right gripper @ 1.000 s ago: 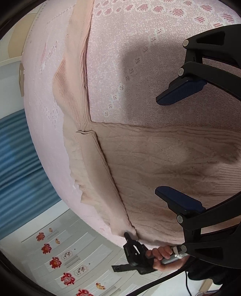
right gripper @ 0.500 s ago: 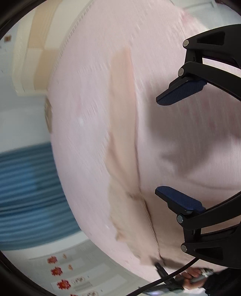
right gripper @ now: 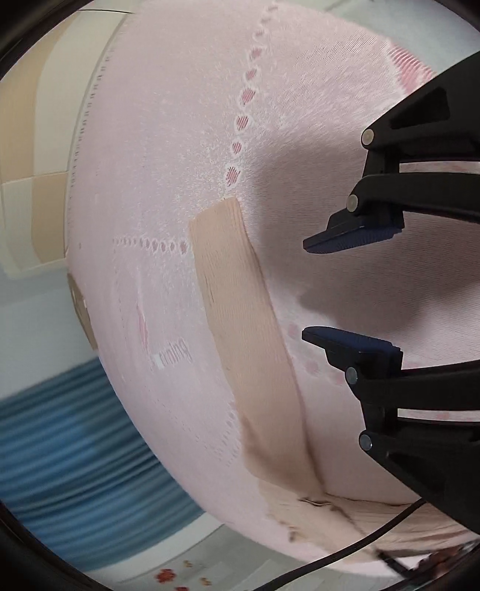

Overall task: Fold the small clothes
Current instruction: 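Carry the held sleeve across the sweater body with the left tool, then open the left tool on the laid sleeve while the right tool grasps the other cuff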

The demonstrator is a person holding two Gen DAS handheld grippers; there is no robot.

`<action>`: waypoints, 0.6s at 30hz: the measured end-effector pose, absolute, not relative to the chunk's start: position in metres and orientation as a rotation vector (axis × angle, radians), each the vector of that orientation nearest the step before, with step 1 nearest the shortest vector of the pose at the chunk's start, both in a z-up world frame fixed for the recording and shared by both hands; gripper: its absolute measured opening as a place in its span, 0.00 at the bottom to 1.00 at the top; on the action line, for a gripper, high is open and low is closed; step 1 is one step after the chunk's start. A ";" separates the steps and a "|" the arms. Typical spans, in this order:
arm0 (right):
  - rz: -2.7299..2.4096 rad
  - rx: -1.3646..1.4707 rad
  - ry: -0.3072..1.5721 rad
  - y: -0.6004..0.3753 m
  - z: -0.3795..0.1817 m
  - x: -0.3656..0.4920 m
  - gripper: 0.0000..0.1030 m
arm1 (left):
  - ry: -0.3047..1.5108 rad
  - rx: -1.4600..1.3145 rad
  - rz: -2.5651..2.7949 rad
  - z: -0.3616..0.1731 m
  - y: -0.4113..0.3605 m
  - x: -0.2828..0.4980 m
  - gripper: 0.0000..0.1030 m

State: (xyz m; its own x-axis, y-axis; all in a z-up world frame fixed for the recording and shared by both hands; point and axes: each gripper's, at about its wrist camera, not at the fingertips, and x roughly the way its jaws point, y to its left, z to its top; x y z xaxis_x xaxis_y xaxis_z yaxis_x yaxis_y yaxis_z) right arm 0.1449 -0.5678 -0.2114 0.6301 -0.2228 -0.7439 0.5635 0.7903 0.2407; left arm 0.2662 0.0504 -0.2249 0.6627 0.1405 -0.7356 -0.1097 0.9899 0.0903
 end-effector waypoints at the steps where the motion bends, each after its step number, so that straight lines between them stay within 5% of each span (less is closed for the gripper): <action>1: -0.471 0.503 0.773 -0.573 -0.215 0.150 0.41 | 0.840 0.040 0.141 -0.225 0.051 0.267 0.70; 10: -0.496 0.643 0.789 -0.613 -0.232 0.184 0.39 | 0.847 0.057 0.153 -0.228 0.047 0.268 0.72; 14: -0.538 0.703 0.776 -0.629 -0.235 0.189 0.23 | 0.852 0.046 0.153 -0.229 0.048 0.269 0.74; 18: -0.551 0.746 0.749 -0.640 -0.238 0.195 0.23 | 0.856 0.033 0.149 -0.230 0.050 0.270 0.74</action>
